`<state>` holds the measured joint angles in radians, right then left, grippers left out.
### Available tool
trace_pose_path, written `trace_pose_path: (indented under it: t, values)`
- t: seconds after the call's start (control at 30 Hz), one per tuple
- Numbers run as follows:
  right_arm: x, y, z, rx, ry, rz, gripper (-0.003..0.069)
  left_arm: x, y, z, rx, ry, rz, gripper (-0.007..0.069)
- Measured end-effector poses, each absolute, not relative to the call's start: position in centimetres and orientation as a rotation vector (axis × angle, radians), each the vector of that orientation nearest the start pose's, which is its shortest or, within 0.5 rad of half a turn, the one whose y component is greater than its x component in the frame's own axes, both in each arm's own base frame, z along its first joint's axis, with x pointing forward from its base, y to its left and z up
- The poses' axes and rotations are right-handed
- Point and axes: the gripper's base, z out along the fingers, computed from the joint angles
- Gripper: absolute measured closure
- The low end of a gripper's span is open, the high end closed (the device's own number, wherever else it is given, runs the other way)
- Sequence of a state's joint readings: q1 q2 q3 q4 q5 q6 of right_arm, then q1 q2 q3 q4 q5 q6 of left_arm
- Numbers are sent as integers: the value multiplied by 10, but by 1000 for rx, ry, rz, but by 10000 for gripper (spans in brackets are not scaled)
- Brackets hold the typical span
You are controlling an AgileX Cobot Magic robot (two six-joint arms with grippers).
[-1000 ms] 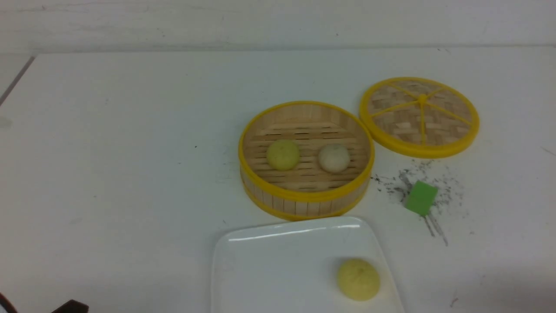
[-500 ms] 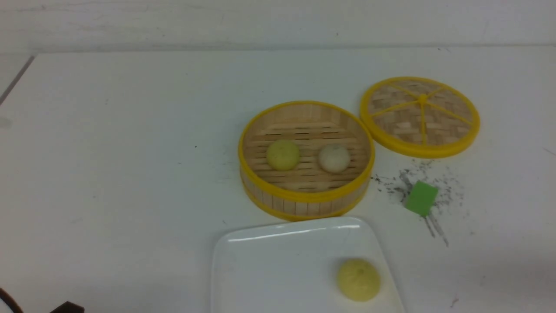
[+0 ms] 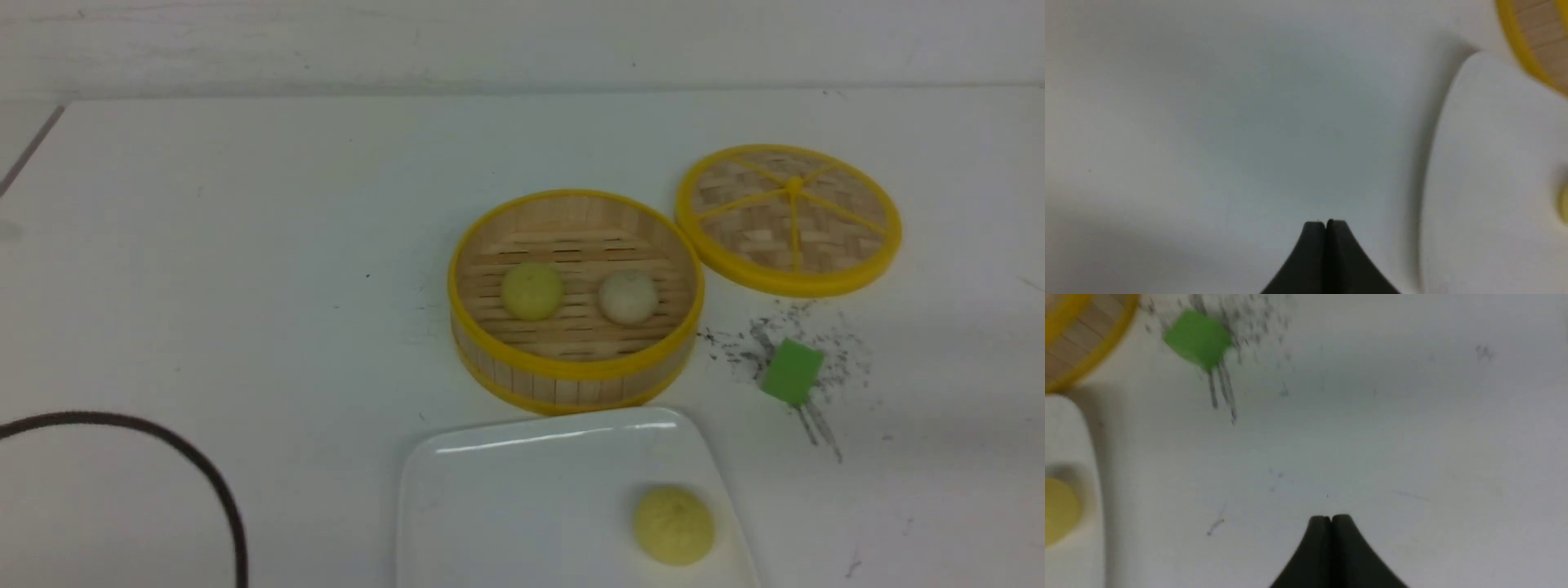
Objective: Put the steamed buns into the plate on the white tablecloth.
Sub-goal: 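Reach toward a bun in the bamboo steamer with the right gripper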
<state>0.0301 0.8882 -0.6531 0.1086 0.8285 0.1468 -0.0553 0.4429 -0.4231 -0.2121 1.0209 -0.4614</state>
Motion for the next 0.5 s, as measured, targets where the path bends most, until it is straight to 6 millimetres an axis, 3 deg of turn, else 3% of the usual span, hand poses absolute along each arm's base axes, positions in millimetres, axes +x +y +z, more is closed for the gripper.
trace_pose_path:
  t: [0.13, 0.27, 0.4, 0.5]
  values:
    - [189, 22, 259, 270, 2669, 335, 643, 79, -24, 239, -563, 2611, -476, 620]
    - [218, 38, 251, 202, 2688, 449, 580, 89, -26, 236, -511, 2644, -491, 599]
    - [248, 73, 253, -3, 2680, 545, 448, 97, -30, 235, -452, 2641, -528, 561]
    - [278, 109, 265, -191, 2642, 566, 338, 100, -32, 236, -387, 2621, -546, 517]
